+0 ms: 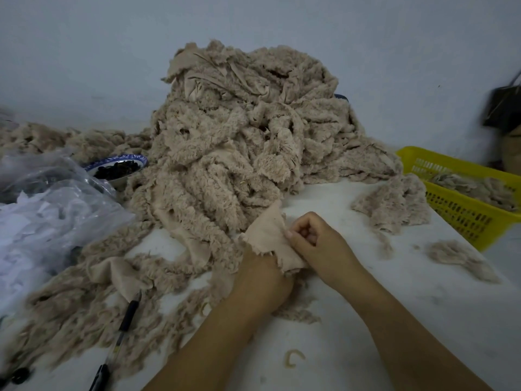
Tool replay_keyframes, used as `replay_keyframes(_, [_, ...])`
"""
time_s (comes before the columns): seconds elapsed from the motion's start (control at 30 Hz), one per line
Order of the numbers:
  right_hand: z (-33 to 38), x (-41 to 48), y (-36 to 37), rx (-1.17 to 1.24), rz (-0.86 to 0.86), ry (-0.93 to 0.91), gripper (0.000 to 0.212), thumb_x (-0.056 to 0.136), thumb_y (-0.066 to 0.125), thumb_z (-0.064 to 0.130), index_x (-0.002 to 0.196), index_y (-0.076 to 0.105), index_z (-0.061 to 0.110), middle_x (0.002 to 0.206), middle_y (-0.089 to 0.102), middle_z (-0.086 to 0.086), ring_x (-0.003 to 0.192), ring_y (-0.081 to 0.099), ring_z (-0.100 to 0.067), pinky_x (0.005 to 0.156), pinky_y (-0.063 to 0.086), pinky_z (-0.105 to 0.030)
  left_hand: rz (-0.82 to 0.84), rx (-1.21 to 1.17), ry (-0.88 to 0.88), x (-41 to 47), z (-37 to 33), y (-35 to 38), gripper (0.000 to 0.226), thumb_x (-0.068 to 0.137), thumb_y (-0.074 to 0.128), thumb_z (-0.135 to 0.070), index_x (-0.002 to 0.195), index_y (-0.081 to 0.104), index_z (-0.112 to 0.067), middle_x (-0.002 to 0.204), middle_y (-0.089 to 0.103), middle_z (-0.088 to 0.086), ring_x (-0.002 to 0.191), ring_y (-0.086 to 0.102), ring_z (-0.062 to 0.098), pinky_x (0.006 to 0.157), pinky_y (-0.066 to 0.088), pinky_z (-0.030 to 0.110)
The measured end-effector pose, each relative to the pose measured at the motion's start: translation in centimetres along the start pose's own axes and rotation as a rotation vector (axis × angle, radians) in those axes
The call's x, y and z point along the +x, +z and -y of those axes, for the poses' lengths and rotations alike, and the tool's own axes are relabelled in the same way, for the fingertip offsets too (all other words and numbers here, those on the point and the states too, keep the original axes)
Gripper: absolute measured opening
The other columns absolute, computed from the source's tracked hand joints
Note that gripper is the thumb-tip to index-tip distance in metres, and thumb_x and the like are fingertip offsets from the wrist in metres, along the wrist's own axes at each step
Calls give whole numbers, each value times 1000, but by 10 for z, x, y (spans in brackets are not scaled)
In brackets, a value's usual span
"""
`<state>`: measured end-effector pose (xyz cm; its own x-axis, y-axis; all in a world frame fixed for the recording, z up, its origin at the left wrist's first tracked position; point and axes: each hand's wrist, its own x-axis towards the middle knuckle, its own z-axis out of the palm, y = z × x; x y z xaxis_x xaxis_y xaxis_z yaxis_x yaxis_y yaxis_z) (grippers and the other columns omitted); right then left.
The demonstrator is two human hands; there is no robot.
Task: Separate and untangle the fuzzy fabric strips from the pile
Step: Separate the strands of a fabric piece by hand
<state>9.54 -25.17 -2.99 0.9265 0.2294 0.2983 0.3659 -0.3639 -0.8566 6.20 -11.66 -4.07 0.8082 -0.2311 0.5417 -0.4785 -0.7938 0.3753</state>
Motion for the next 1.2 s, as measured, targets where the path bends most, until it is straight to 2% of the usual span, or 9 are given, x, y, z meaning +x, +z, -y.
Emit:
replay_keyframes(0.17, [1,6,-17,368,-384,183,15,98,58,24,84,52,22,76,57,5,55,52,2,47,42,-18,-111,-165,-133,-1,13,-6,36,89,56,-23,115,71,-4,134,55,13,130,43,29,110,31,36])
replay_keyframes(0.33, [6,4,-12,494,-212,167,19,97,61,30,78,58,30,72,65,6,63,60,-9,56,50,-28,-44,-82,46,1,7,-9,17,86,72,-19,101,73,-11,160,25,0,150,15,23,118,17,38])
replay_keyframes(0.4, [9,2,-7,499,-174,121,17,92,64,38,76,60,33,72,65,5,65,61,-11,58,51,-26,-73,-199,90,1,1,-7,15,81,71,-16,95,75,-15,140,55,-2,139,40,19,113,33,43])
replay_keyframes(0.53, [8,-1,-10,459,-71,86,51,79,54,72,106,61,29,95,65,18,86,62,0,71,50,-13,-153,-881,-528,7,-1,-23,28,93,59,-24,82,76,-43,82,75,-11,79,69,6,65,54,18])
replay_keyframes(0.73, [9,-4,1,241,133,190,18,97,58,37,81,63,32,80,70,3,71,64,-8,62,49,-20,-128,-1313,-664,10,15,-19,16,85,68,-33,90,80,-23,95,76,3,88,72,14,71,56,22])
replay_keyframes(0.9, [-4,8,-31,902,-316,320,22,103,47,24,91,60,12,59,60,-3,49,55,-12,45,44,-23,-322,-1223,-705,14,37,-28,22,97,59,-30,110,72,-19,102,73,-3,89,68,8,73,51,21])
replay_keyframes(1.0, [-16,13,-53,1350,-549,246,45,104,42,44,122,58,7,102,69,-11,83,66,-17,67,53,-26,-415,-991,-795,12,47,-31,20,100,54,-28,95,74,-26,90,75,-11,75,65,-2,65,46,19])
replay_keyframes(1.07, [-21,13,-42,1266,-533,451,50,101,45,48,119,57,3,117,64,-13,96,68,-21,73,56,-26,-438,-821,-804,10,52,-30,22,100,53,-28,87,71,-31,81,73,-15,66,61,-5,59,44,17])
replay_keyframes(1.2, [-12,9,-1,584,-194,415,23,101,53,25,91,66,9,84,70,-5,66,66,-10,59,53,-18,-213,-510,-689,4,52,-20,17,100,52,-28,87,64,-32,80,67,-15,74,60,2,62,45,18])
